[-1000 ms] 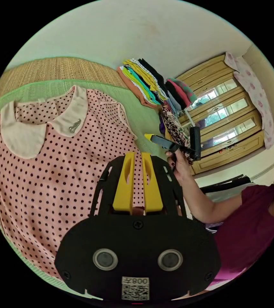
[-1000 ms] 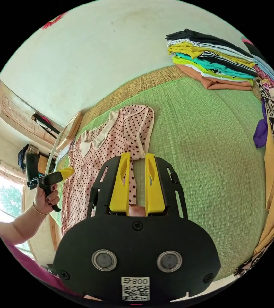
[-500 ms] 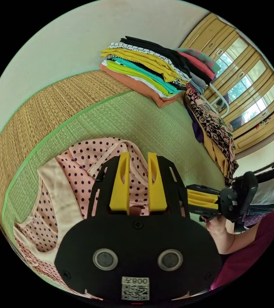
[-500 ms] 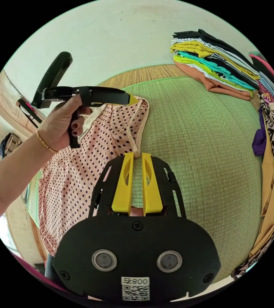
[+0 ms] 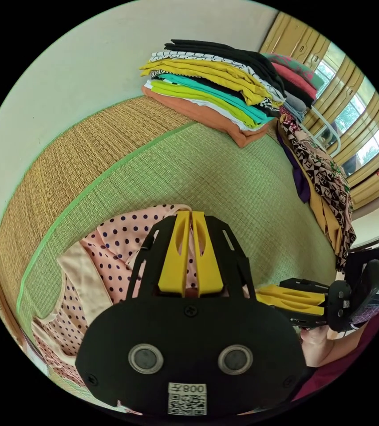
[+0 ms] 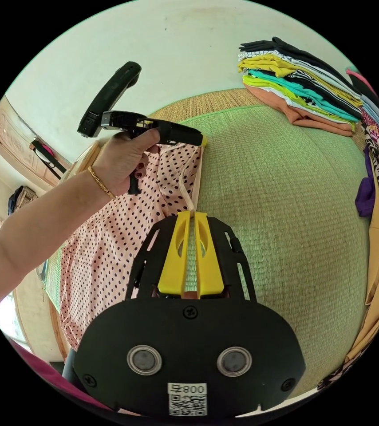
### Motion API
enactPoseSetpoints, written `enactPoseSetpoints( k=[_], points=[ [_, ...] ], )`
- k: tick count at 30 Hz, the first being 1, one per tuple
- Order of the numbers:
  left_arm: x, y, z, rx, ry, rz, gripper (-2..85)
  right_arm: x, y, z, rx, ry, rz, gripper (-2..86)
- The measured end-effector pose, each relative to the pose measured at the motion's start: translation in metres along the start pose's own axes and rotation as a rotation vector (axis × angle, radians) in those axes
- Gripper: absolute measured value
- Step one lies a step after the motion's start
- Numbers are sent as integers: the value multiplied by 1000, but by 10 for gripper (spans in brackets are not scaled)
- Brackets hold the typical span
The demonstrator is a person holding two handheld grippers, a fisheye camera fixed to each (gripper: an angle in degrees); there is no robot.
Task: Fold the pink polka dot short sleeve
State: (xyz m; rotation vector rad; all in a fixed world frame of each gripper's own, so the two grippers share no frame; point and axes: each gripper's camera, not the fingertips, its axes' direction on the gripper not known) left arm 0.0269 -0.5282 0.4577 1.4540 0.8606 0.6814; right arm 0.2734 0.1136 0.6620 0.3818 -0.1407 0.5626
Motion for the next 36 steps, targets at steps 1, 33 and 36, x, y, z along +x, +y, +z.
enactPoseSetpoints(
  k=[1, 33, 36],
  points=[
    [-6, 2, -1, 9, 20, -8, 11, 0, 0, -4, 27, -2, -8, 16],
    [-234, 143, 45, 115, 197, -275, 57, 10, -46, 41, -113, -248, -161, 19],
    [-221, 145, 33, 139, 120, -242, 64, 14, -51, 47, -135, -268, -162, 22]
  ],
)
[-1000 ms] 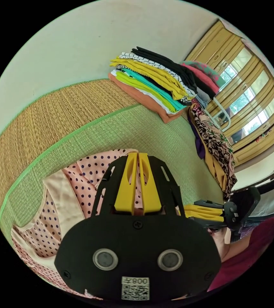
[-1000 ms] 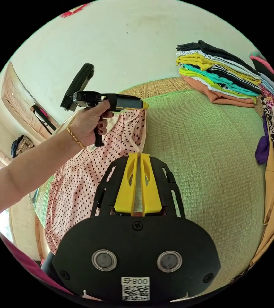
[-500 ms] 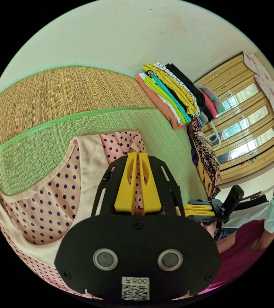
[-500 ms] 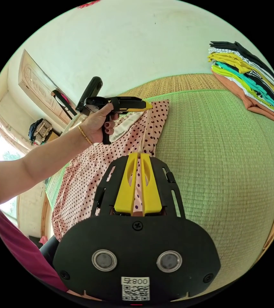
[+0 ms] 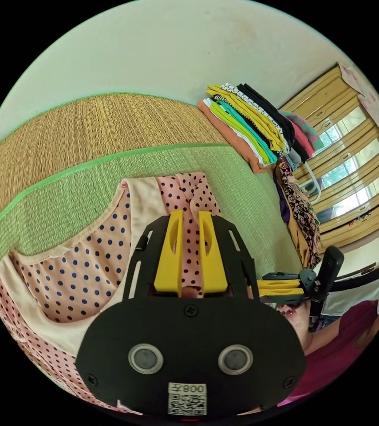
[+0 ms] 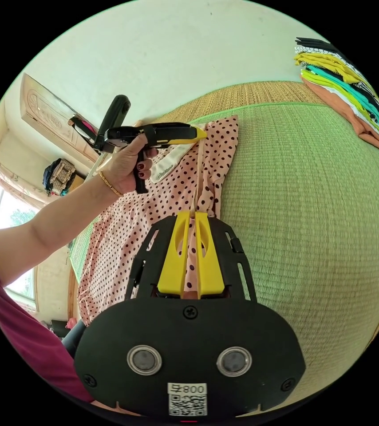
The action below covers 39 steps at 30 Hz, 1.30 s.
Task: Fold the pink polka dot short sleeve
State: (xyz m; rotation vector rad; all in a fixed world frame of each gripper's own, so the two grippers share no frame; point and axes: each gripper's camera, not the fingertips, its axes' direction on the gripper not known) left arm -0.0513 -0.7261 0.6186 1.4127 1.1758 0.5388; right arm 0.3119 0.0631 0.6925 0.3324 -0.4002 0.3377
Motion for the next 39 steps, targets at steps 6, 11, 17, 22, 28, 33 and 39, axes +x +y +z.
enactPoseSetpoints(
  k=[6, 11, 17, 22, 28, 33, 39],
  points=[
    [25, 3, -10, 33, -29, 78, 59, 16, -6, 1, -13, -52, 5, 30],
    [36, -3, 12, -56, -56, 98, 51, 27, -10, 2, -18, -114, 1, 46],
    [31, -10, 1, -47, -15, 44, 41, 38, -16, 3, -39, -226, -36, 48],
    [54, -14, -23, -19, 38, 91, 37, 45, -18, -12, 54, -154, -19, 17],
    [81, -25, -17, -86, 20, 122, 24, 61, -24, 2, 16, -50, 59, 4],
    [93, -58, -54, -26, 34, 105, 19, 70, -27, 2, 27, -67, 68, 2],
    [85, -114, -70, -50, -17, 33, 13, 82, -31, 3, 44, -92, 85, 1]
  ],
)
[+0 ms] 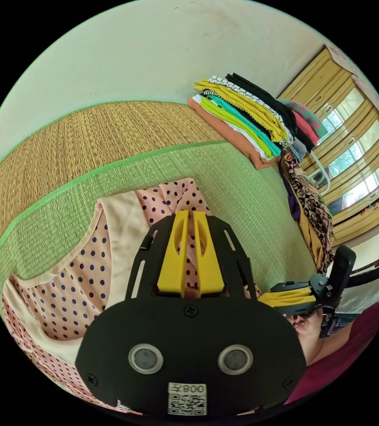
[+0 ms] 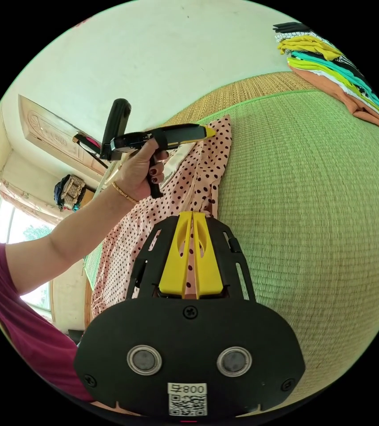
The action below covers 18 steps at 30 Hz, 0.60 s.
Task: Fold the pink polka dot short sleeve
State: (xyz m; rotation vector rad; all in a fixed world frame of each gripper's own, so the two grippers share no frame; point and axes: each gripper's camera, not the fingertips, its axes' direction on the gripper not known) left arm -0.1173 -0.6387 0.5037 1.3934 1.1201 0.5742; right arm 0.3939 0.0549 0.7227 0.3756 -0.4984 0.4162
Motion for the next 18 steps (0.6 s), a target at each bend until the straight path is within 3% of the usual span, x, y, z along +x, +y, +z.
enactPoseSetpoints(
  k=[7, 11, 14, 18],
  points=[
    [32, 15, -83, 40, 160, 45, 7, 16, -5, 0, 17, -37, 24, 1],
    [64, 38, -103, -75, 242, 101, 4, 25, -8, 3, 20, -62, 41, 1],
    [71, 31, -111, -151, 207, 123, 4, 33, -9, 5, 28, -80, 58, 1],
    [66, 15, -187, -28, 253, 85, 7, 60, -8, 7, 56, -240, 110, 1]
  ],
)
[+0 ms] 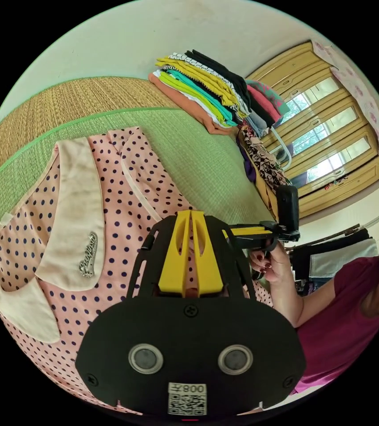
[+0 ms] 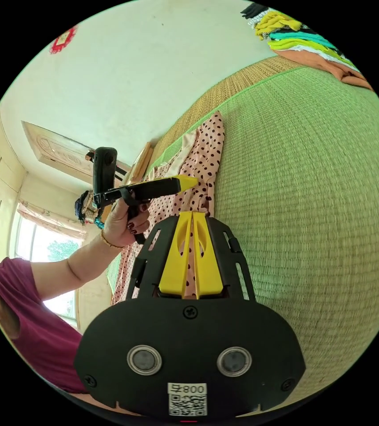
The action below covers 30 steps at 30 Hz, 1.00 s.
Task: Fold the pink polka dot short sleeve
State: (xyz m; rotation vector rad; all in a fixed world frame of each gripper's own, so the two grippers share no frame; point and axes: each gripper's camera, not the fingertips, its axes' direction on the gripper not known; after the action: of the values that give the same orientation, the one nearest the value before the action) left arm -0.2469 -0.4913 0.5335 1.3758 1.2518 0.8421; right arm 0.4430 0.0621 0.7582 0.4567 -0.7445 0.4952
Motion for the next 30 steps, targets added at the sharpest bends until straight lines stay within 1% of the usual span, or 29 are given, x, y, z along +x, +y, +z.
enactPoseSetpoints(
  k=[1, 3, 4, 6, 7, 9, 10, 12, 15, 18, 20, 22, 23, 26, 28, 29, 30],
  points=[
    [1, 1, -13, 20, 5, -4, 7, 13, 1, -5, 36, -92, 31, 1],
    [2, 18, -71, 105, 25, -60, 15, 25, 5, -15, 119, -184, 51, 1],
    [1, 26, -87, 129, 29, -80, 17, 30, 6, -16, 151, -228, 59, 1],
    [-7, 69, -159, 239, -1, -185, 31, 38, 7, -14, 176, -298, 72, 1],
    [-10, 83, -178, 269, -20, -226, 34, 42, 8, -13, 199, -331, 81, 1],
    [-21, 151, -262, 422, -140, -398, 50, 48, 11, -12, 242, -355, 113, 1],
    [-23, 169, -282, 459, -176, -443, 54, 54, 13, -10, 267, -388, 139, 0],
    [-30, 239, -353, 593, -279, -611, 65, 57, 12, -5, 284, -423, 152, 0],
    [-37, 297, -411, 649, -354, -751, 73, 57, 4, 13, 245, -364, 222, 1],
    [-49, 322, -444, 632, -384, -832, 79, 47, -2, 30, 232, -348, 215, 2],
    [-56, 327, -455, 626, -372, -850, 82, 29, -5, 42, 222, -274, 191, 4],
    [-63, 327, -462, 621, -329, -862, 82, -11, -16, 68, 183, -165, 111, 9],
    [-64, 325, -466, 627, -312, -864, 80, -23, -20, 78, 162, -144, 82, 10],
    [-59, 324, -485, 678, -260, -841, 73, -90, -48, 147, 16, -69, -76, 31],
    [-58, 323, -495, 700, -225, -843, 62, -149, -69, 222, -132, -15, -223, 53],
    [-57, 322, -501, 703, -204, -843, 51, -163, -74, 242, -173, 1, -258, 55],
    [-53, 321, -507, 712, -194, -844, 42, -190, -81, 282, -243, 30, -318, 59]
  ],
)
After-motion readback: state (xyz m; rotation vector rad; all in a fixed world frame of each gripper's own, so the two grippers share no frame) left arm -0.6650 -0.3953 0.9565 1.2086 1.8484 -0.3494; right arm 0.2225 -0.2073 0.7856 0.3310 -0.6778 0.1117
